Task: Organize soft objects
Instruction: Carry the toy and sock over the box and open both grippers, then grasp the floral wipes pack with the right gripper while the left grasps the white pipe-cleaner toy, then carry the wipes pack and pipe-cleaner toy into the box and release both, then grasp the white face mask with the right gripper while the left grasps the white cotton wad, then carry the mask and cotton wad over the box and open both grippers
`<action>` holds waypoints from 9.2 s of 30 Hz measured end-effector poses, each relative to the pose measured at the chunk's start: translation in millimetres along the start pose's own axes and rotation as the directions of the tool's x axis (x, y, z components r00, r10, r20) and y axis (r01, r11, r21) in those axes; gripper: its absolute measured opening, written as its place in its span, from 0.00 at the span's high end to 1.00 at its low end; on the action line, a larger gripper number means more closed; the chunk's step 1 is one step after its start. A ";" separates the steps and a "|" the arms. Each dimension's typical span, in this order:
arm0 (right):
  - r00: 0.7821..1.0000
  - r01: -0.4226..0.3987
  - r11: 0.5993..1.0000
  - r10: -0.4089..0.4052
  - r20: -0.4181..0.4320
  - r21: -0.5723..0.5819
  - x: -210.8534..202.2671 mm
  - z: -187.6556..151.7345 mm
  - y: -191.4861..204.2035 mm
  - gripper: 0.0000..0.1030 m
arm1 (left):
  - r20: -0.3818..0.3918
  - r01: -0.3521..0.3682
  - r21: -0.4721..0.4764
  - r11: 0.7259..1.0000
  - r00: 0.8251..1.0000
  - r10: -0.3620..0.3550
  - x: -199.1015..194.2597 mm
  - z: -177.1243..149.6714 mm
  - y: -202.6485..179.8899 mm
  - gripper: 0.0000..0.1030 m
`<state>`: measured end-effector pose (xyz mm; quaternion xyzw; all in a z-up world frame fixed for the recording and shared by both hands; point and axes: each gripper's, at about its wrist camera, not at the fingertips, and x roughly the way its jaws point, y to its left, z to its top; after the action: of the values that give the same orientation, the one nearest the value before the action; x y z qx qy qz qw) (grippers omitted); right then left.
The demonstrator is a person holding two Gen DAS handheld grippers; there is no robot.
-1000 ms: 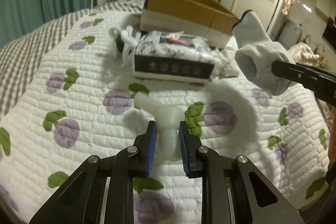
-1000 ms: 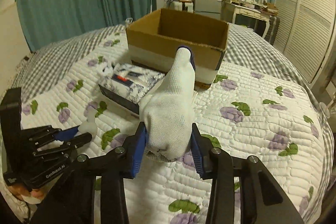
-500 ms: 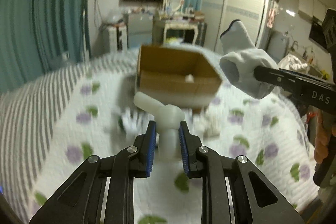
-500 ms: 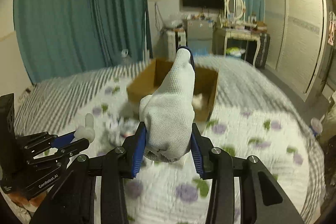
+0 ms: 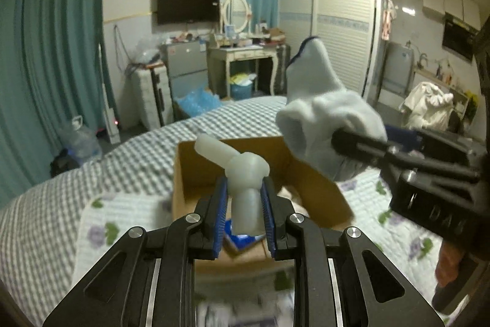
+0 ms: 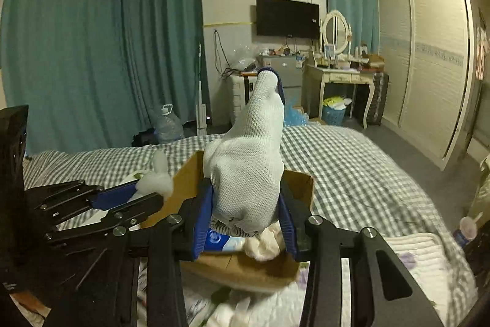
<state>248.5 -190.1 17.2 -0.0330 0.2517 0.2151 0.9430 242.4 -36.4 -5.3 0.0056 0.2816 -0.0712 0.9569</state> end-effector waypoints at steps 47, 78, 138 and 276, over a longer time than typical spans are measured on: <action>0.959 -0.045 0.992 0.009 -0.283 -0.121 -62.0 -137.8 105.1 0.07 | -0.079 -0.109 -0.091 0.990 0.992 0.102 -133.2 -133.8 72.6 0.13; 0.951 -0.078 0.987 0.032 -0.307 -0.141 58.5 -183.6 107.3 0.53 | -0.193 -0.088 -0.044 0.995 0.978 0.078 -42.9 -168.3 108.3 0.14; 0.979 0.092 0.989 -0.069 0.193 -0.114 -94.9 -3.4 77.5 0.76 | -0.013 0.057 0.005 0.998 0.998 -0.057 -112.0 -27.1 11.7 0.72; 0.997 0.003 0.999 -0.006 0.073 0.033 -48.5 19.1 17.7 0.70 | 0.020 -0.082 0.046 0.996 0.996 0.081 -45.7 -7.0 12.7 0.70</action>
<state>211.9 -189.8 58.4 -0.0102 0.2203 0.2098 0.9526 202.5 -17.4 13.1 0.0389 0.2706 -0.0387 0.9611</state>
